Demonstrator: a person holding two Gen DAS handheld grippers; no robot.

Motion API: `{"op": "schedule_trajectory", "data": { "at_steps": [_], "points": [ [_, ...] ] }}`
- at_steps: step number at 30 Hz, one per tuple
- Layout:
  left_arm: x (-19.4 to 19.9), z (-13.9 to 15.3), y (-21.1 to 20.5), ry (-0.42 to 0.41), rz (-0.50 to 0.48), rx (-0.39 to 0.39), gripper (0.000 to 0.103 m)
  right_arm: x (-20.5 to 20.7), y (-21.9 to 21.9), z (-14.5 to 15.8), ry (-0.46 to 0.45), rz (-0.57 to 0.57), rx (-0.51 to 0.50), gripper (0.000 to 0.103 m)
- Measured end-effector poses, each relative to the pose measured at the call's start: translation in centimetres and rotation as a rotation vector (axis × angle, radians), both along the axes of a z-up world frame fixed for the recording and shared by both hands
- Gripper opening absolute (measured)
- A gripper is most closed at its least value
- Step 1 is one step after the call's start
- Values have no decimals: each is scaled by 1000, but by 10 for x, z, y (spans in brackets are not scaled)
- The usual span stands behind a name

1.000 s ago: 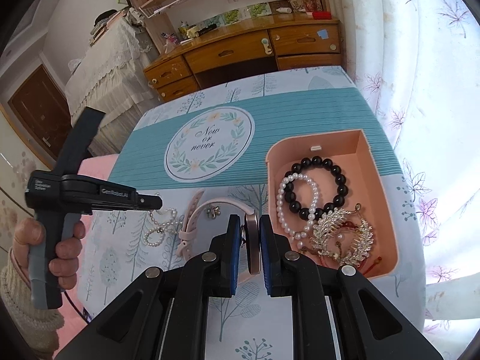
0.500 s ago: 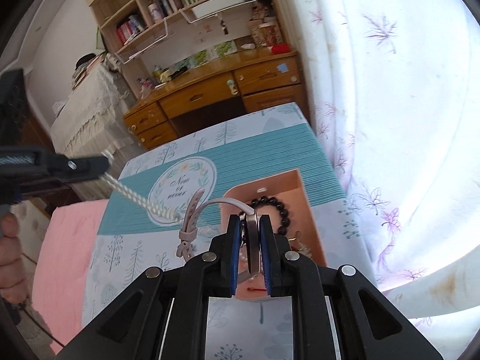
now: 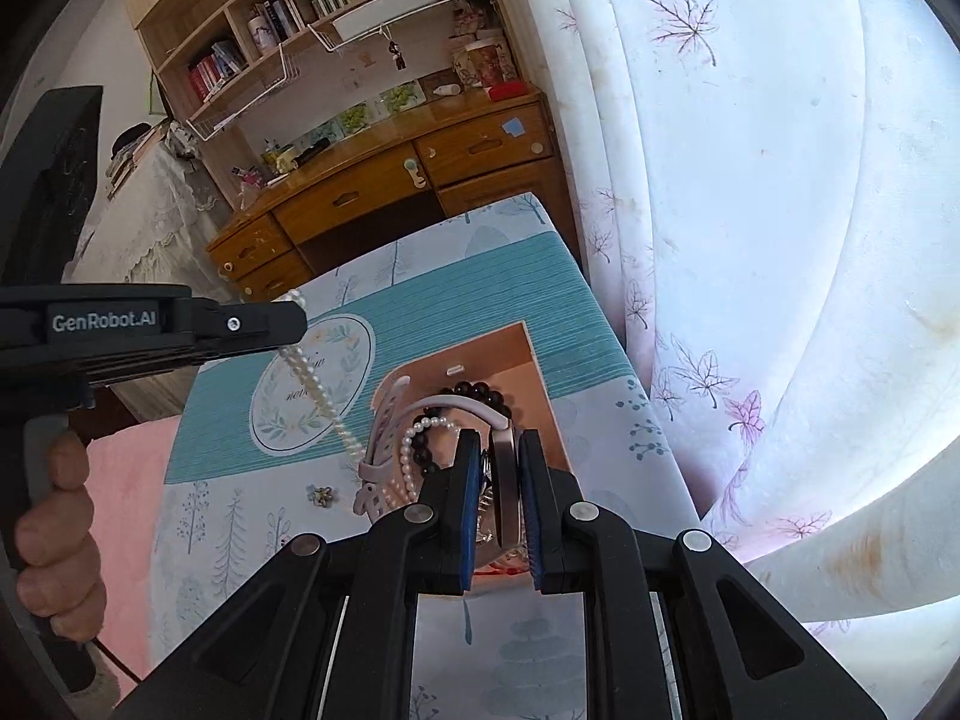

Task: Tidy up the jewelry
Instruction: 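Carry the pearl necklace with the left tool while the right tool carries the watch to the pink box, then open the left tool over the pink box while the right tool releases the watch inside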

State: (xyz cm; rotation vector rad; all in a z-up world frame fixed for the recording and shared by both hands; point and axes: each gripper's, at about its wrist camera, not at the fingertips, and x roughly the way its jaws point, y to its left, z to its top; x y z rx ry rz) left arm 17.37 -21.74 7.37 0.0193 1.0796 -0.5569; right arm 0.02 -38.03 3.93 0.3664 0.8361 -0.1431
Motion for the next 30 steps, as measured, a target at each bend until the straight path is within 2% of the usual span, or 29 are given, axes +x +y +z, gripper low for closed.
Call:
{"op": "schedule_trajectory", "data": {
  "at_steps": [13,17,24,28,30],
  "points": [
    [26,17,2,-76,38,-68,7,28,16,-42,65,33,9,13],
    [30,-8,-4,-31,17,-58,7,37,19,-51,81,33,10,13],
    [37,-67,-14,29,-4,40,7,50,19,-69,107,25,4,13],
    [43,-86,-13,80,-9,81,8,61,17,-77,127,27,2,13],
    [45,-89,-7,91,-1,85,13,68,16,-81,135,29,-6,13]
  ]
}}
